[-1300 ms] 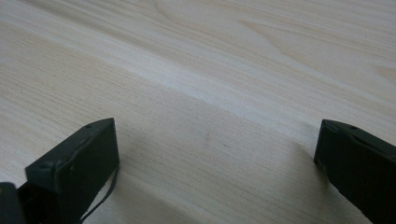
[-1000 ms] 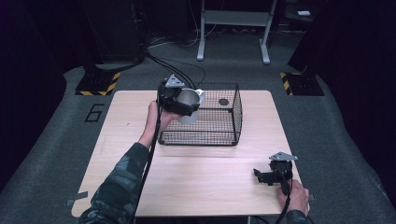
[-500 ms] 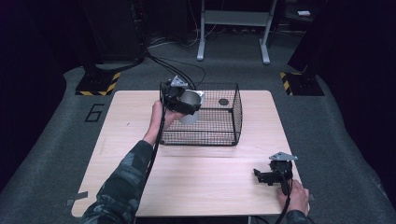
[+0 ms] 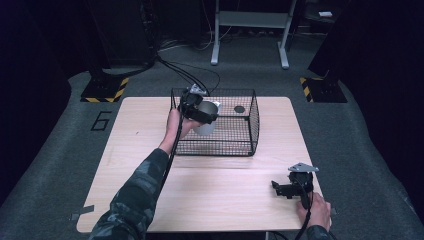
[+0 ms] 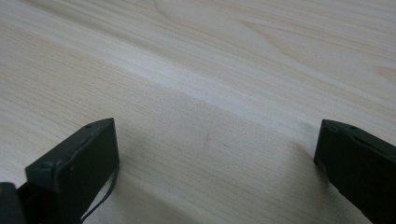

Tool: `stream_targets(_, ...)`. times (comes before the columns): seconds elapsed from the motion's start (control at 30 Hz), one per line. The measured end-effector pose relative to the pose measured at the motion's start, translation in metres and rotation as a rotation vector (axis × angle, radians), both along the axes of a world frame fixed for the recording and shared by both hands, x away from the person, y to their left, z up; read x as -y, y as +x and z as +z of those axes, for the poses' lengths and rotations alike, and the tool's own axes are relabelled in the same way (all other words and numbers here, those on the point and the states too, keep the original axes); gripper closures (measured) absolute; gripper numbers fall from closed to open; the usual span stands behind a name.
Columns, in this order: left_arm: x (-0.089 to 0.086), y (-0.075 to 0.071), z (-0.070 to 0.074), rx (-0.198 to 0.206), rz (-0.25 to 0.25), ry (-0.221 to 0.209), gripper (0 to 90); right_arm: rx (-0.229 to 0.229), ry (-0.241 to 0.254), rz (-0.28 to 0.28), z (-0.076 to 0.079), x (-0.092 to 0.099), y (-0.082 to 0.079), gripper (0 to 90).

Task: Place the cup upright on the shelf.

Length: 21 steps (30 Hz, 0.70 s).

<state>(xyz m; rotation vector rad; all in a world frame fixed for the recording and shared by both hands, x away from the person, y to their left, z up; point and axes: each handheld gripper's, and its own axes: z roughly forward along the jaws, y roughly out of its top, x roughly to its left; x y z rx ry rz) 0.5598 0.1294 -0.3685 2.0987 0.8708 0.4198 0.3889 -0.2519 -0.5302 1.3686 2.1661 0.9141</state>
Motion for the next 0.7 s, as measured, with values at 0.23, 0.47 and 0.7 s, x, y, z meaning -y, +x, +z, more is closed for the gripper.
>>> stream_targets(0.23, 0.003, 0.009, -0.011, -0.038, -0.005, 0.029, 5.9, -0.001, 0.001, -0.001, 0.0, 0.0, 0.0, 0.0)
stream_targets(0.47, 0.005, 0.016, -0.02, -0.061, 0.0, 0.043, 5.9, -0.001, 0.001, -0.001, 0.0, 0.0, 0.0, 0.0)
stream_targets(0.7, 0.011, 0.023, -0.031, -0.092, 0.007, 0.063, 5.9, 0.001, -0.001, 0.001, 0.0, 0.0, 0.0, 0.0)
